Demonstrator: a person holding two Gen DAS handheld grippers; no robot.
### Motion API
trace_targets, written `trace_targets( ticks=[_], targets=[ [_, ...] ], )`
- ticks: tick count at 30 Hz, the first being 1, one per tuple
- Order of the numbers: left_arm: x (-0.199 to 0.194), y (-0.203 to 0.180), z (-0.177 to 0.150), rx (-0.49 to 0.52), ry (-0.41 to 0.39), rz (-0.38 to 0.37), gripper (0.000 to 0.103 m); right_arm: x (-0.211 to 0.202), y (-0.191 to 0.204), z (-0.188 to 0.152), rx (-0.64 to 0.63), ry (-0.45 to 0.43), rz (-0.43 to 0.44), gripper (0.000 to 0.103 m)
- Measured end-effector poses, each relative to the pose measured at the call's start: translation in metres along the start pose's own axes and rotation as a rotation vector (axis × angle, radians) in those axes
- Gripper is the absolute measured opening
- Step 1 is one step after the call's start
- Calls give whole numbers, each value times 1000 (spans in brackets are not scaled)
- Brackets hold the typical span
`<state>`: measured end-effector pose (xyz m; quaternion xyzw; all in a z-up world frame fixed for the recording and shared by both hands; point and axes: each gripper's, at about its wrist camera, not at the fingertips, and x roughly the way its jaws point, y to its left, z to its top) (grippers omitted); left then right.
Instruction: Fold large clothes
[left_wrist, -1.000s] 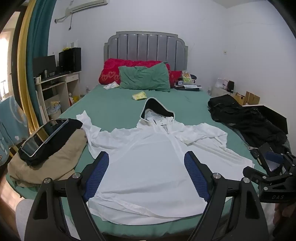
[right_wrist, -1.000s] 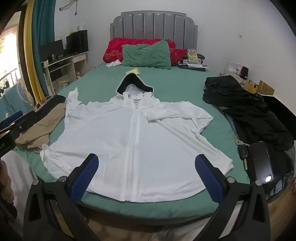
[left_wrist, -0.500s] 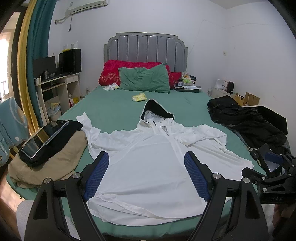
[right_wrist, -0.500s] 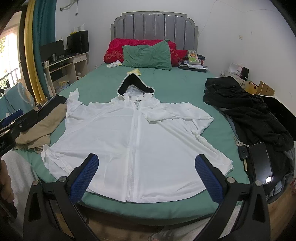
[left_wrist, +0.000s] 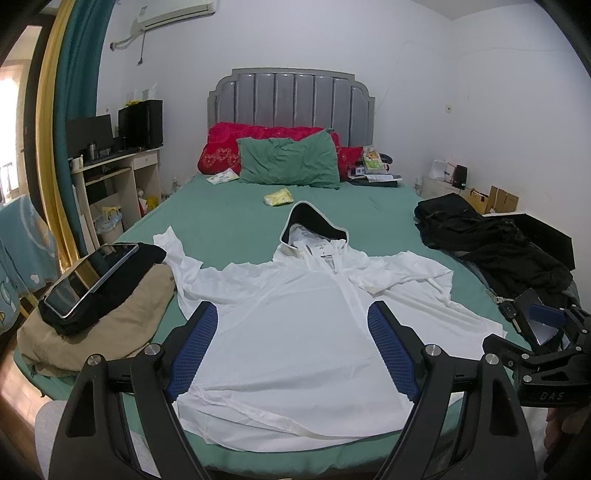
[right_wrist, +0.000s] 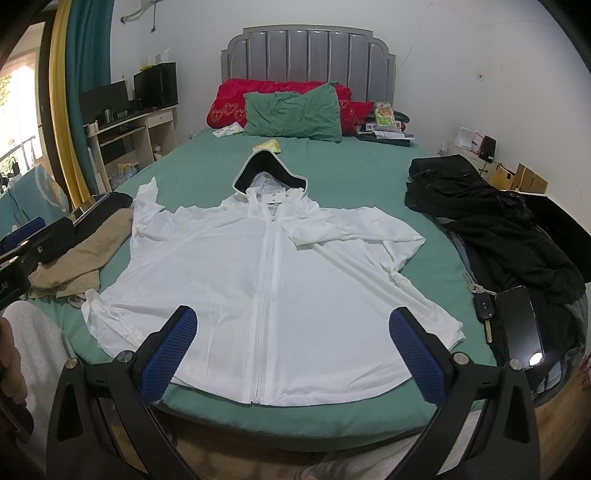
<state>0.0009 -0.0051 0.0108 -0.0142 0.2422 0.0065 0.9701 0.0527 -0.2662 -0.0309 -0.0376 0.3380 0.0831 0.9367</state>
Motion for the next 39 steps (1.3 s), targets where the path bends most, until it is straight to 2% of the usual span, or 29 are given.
trace_targets(
  ticks=[39],
  targets=[
    [-5, -1, 4, 0, -5, -1, 86, -3, -1, 2, -1, -5, 1, 102]
  ],
)
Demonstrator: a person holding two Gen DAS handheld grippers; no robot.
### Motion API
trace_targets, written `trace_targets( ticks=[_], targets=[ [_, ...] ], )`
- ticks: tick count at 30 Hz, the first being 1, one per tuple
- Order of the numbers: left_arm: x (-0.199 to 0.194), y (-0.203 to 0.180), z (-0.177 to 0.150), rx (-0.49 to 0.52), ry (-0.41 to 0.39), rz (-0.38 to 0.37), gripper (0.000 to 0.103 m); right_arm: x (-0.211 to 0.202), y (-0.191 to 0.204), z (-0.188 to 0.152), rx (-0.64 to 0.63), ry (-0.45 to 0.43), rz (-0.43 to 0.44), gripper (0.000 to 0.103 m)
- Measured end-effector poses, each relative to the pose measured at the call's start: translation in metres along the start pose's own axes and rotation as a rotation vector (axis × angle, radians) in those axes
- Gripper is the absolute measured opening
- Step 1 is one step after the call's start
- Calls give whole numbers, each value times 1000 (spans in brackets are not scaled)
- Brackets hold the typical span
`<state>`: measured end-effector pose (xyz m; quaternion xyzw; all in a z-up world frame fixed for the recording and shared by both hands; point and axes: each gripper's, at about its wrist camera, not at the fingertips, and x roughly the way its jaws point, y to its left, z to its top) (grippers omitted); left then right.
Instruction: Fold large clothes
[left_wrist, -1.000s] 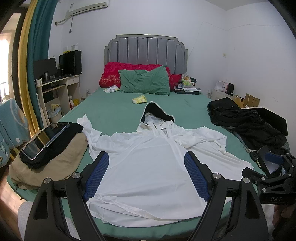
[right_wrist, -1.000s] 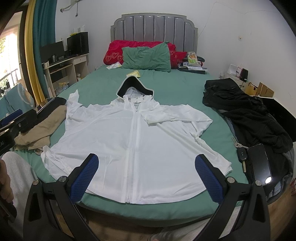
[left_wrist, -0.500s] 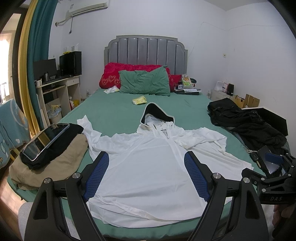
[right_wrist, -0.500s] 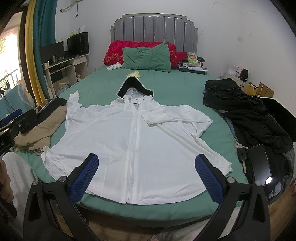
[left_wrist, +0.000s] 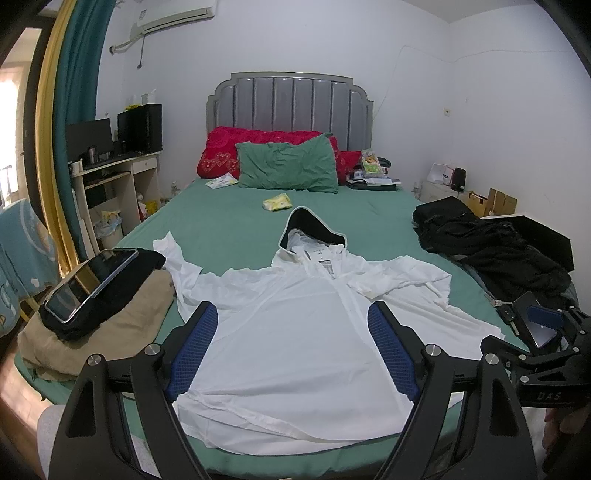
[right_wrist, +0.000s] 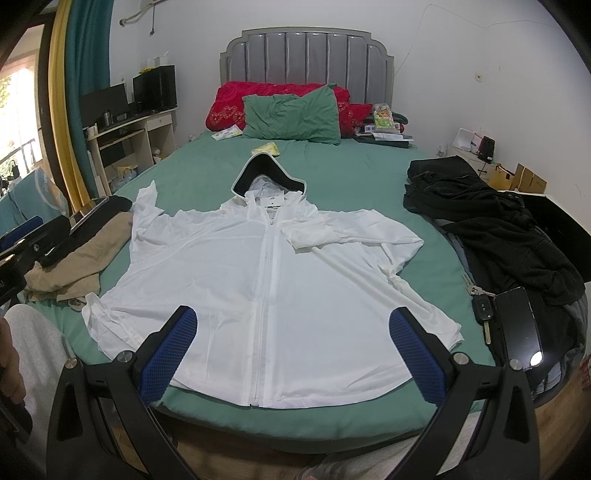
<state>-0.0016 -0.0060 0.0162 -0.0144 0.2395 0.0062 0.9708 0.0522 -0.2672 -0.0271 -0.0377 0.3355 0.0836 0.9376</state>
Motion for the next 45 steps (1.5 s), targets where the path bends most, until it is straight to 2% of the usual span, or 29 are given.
trace_targets(
  ticks=[8, 14, 18, 23, 26, 28, 33, 35, 38, 41, 42, 43, 44, 45],
  targets=[
    [0, -3, 4, 5, -2, -3, 86, -1, 0, 0, -1, 0, 1, 103],
    [13, -6, 16, 20, 12, -38, 86, 11, -12, 14, -24, 7, 0, 103],
    [45, 6, 11, 23, 77, -65, 86, 45, -32, 21, -43, 32, -5, 102],
    [113, 28, 5, 7, 207, -81, 86, 107, -47, 34, -114, 72, -8, 102],
    [156, 39, 1, 9, 270, -100, 86, 147, -43, 40, -209, 105, -17, 88],
    [178, 47, -1, 8, 282, -97, 86, 180, -41, 47, -282, 127, -25, 78],
    [230, 65, -6, 14, 306, -91, 86, 254, -33, 55, -457, 169, -58, 69],
    [244, 71, -11, 18, 304, -66, 86, 284, -28, 55, -523, 185, -72, 67],
    [267, 85, -20, 0, 334, -52, 86, 315, -19, 51, -612, 189, -99, 65],
    [280, 95, -26, -27, 378, -69, 86, 340, -13, 49, -663, 180, -85, 63],
    [283, 97, -27, -23, 384, -63, 86, 345, -12, 52, -652, 165, -64, 54],
    [286, 100, -28, -16, 387, -52, 86, 347, -10, 57, -637, 160, -46, 37],
    [287, 102, -27, -13, 389, -49, 86, 350, -10, 64, -603, 158, -11, 24],
    [287, 103, -27, -16, 388, -46, 86, 351, -7, 68, -582, 149, 2, 4]
  ],
)
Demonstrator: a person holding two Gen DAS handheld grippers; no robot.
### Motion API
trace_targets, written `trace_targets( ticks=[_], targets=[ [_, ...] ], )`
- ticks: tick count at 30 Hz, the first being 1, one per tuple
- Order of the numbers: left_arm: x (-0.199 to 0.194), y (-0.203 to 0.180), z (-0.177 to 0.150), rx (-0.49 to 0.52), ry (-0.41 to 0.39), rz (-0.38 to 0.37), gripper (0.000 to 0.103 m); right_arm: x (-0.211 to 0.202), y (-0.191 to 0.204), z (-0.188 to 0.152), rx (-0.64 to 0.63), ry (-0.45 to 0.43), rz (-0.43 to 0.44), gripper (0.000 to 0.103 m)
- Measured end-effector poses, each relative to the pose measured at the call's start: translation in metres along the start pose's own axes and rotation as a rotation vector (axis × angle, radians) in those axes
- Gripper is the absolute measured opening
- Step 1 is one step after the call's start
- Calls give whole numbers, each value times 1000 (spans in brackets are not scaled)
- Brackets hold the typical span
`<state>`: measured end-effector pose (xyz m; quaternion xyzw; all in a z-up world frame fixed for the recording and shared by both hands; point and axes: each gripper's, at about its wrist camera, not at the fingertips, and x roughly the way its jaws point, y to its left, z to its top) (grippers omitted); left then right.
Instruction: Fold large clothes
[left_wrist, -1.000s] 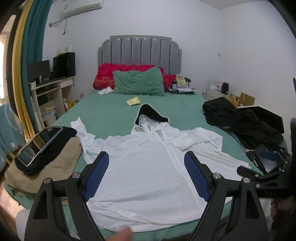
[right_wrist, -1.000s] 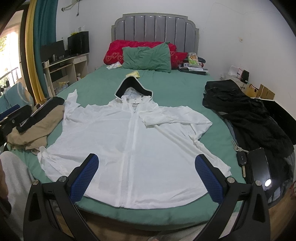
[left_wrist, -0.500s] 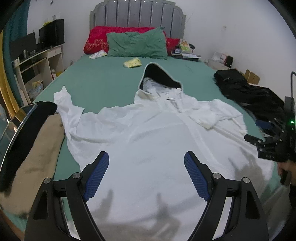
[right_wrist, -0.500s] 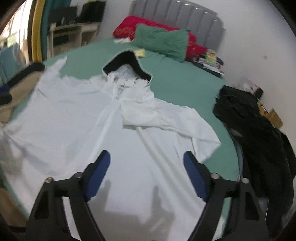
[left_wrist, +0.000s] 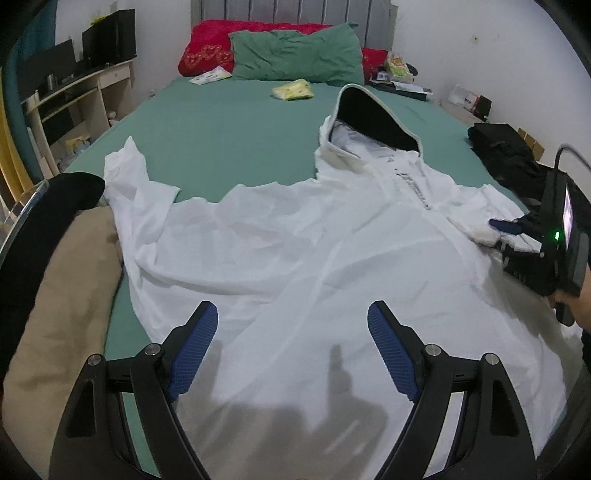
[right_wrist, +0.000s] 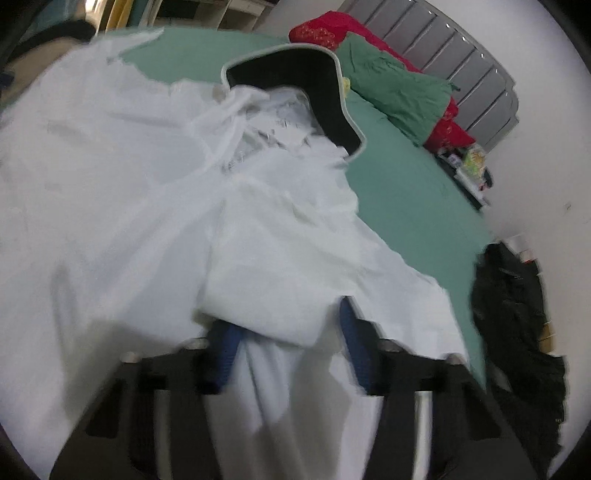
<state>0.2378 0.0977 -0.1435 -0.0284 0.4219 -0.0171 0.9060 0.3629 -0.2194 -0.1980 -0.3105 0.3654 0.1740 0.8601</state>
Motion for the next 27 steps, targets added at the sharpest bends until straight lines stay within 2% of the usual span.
trace_targets(
  ticks=[7, 9, 11, 15, 19, 21, 24, 27],
  targets=[
    [-10, 16, 9, -35, -26, -28, 86, -31, 6, 51, 116, -150, 63, 2],
    [-15, 20, 15, -22, -43, -5, 86, -42, 16, 70, 136, -181, 105, 2],
    [-24, 26, 26, -12, -72, -21, 86, -51, 31, 90, 171, -205, 170, 2],
    [-45, 40, 56, 4, -171, 38, 86, -57, 67, 122, 198, -233, 271, 2],
    [-55, 61, 84, -34, -250, 120, 86, -42, 105, 139, 216, -206, 341, 2],
    [-55, 72, 85, -62, -263, 119, 86, -27, 117, 143, 214, -156, 355, 3],
    [-49, 90, 77, -117, -243, 116, 86, -6, 129, 141, 236, -81, 443, 4],
    [-45, 106, 61, -156, -208, 109, 86, 3, 134, 141, 239, -36, 474, 9]
  ],
)
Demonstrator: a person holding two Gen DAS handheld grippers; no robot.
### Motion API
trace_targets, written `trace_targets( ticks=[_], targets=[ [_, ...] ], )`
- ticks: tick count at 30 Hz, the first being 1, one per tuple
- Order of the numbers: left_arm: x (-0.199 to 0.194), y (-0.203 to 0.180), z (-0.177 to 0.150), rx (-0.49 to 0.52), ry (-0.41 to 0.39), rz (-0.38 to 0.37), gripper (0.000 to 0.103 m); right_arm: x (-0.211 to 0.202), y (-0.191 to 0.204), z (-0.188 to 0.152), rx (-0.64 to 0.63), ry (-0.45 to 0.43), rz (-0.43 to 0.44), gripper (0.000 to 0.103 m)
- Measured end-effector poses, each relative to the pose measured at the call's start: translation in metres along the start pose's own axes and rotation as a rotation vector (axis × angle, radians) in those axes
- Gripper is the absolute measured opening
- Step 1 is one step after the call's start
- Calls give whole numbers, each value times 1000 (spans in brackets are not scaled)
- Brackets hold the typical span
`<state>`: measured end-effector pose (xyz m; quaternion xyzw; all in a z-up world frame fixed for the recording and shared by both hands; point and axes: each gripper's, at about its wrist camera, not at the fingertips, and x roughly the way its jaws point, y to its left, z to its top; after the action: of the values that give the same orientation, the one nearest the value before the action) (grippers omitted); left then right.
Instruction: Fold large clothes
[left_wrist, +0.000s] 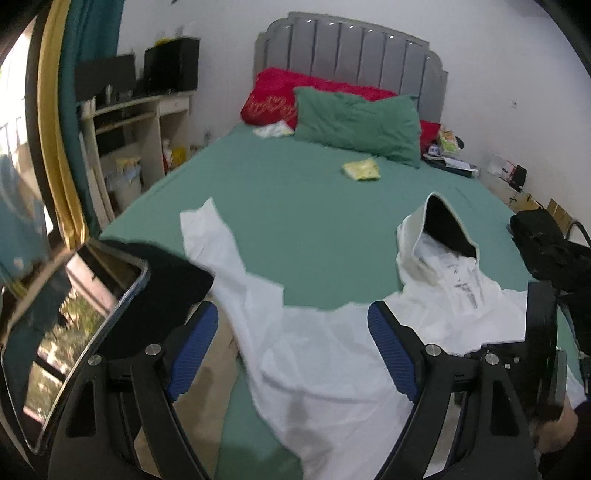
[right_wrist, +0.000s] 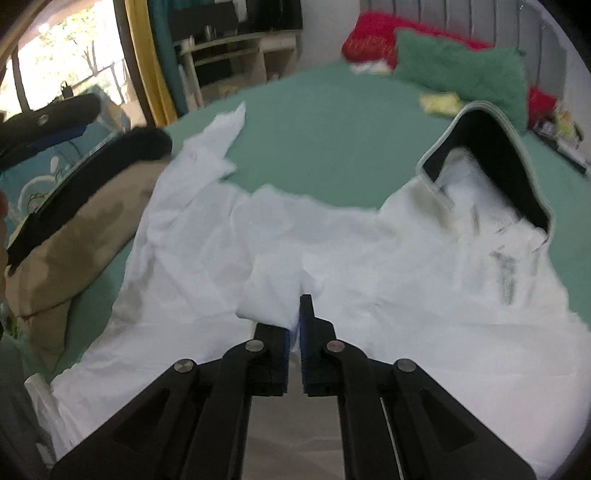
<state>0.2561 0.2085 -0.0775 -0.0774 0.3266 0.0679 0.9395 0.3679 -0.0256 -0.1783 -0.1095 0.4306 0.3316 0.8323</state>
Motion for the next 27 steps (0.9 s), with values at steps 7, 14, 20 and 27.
trace_targets(
  ticks=[7, 14, 20, 27],
  targets=[
    [3, 28, -19, -39, 31, 13, 86, -11, 16, 57, 25, -144, 56, 75],
    [6, 50, -22, -101, 44, 33, 86, 0, 38, 73, 68, -113, 136, 77],
    [0, 69, -28, -155, 54, 74, 86, 71, 81, 102, 27, -35, 267, 65],
    [5, 70, -24, -160, 60, 77, 86, 102, 108, 80, -42, 39, 223, 2]
  ],
)
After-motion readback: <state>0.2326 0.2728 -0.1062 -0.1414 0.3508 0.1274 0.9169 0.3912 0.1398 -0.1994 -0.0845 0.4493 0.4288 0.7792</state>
